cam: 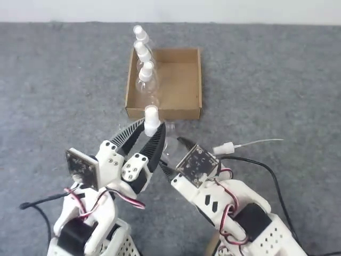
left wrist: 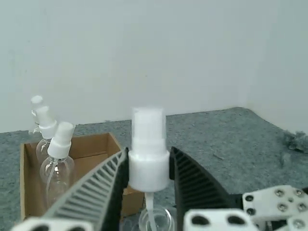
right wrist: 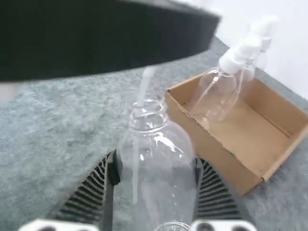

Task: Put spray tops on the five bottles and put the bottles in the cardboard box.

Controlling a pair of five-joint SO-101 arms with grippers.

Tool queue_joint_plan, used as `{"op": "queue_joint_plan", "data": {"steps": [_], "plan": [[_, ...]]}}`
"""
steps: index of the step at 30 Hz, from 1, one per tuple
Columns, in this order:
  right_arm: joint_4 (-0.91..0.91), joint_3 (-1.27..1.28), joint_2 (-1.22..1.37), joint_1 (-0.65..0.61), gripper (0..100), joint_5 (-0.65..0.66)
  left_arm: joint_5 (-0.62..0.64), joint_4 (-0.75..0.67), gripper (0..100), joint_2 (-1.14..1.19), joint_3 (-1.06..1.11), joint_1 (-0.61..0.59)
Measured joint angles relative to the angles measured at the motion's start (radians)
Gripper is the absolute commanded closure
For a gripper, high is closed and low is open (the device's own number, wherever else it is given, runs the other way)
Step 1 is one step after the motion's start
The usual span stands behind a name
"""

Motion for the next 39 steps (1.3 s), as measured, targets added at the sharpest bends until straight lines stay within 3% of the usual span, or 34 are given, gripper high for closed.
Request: {"op": "queue_joint_plan", "data": {"steps": [16,25,39], "plan": [[0.000,0.000,0.000,0.038,92.9,-0.020,-0.009,0.023,83,0.000,0.000,-0.002],[0.000,0.000,0.000,0.038,92.9,-0.020,-0.009,0.023,97,0.000,0.000,-0.002],[0.012,0.003,0.002,-0.011,93.0,0.035,-0.018,-0.008,98,0.000,0.035,0.012]]}}
